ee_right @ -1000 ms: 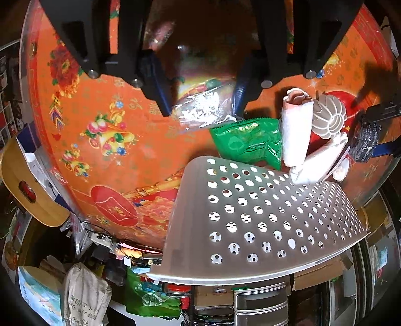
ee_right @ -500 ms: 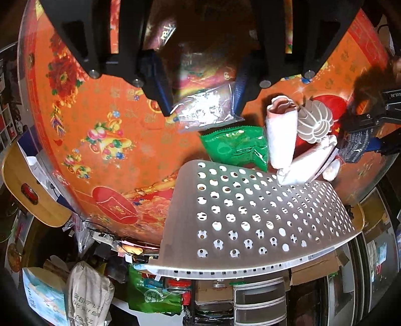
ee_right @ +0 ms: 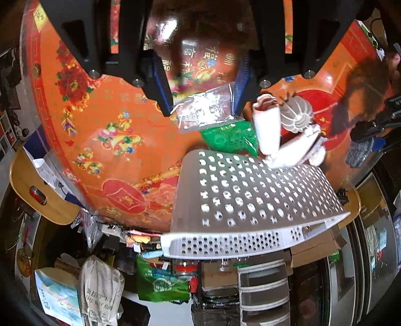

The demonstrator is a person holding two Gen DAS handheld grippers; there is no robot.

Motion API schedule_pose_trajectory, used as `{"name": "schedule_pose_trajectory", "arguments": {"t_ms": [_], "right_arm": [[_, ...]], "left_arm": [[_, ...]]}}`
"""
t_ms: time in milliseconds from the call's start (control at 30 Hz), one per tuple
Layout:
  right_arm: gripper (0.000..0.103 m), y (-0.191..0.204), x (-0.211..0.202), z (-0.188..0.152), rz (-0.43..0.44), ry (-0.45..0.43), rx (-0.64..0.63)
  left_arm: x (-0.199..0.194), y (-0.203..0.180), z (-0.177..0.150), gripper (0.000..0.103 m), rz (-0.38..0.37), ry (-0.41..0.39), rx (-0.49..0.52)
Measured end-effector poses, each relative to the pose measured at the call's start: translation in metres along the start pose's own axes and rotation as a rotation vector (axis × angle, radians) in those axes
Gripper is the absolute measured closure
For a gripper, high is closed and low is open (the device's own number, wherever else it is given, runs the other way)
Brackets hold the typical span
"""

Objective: Organize soft objects
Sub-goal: 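Carry both items into the white basket and open both tools to release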

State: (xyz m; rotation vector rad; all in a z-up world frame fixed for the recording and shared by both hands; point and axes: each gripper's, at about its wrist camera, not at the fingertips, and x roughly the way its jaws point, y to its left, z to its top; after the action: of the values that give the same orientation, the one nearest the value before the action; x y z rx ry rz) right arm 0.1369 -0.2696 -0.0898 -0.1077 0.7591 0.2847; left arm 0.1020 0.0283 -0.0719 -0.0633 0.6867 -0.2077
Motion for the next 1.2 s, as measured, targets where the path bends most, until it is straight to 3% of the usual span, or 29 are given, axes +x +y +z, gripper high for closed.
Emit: {"name": "schedule_pose_trajectory", "arguments": {"t_ms": [300, 567, 867, 1033, 1200], "right_arm": [[0.056, 0.012, -0.051, 0.021, 0.013, -0.11, -0.023], [0.056, 0.016, -0.079, 0.049, 0.008, -0.175, -0.05], [0.056, 0.006, -0.064, 0.101, 0.028, -0.165, -0.021], [0.056, 0.008, -0.041, 0.132, 0.033, -0.13, -0.017], [0.056, 0.013, -0.01, 0.158, 0.046, -0.069, -0.026]], "left_arm": [[-0.043, -0.009, 0.033, 0.052, -0.011, -0.076, 0.032], [-0.055, -0.01, 0.087, 0.052, -0.029, -0.109, 0.041], [-0.027, -0.015, 0.163, 0.051, -0.015, -0.075, 0.055], [0.015, -0.012, 0.198, 0.051, -0.017, 0.017, 0.031], [0.058, -0.008, 0.213, 0.051, -0.004, 0.081, 0.01]]}}
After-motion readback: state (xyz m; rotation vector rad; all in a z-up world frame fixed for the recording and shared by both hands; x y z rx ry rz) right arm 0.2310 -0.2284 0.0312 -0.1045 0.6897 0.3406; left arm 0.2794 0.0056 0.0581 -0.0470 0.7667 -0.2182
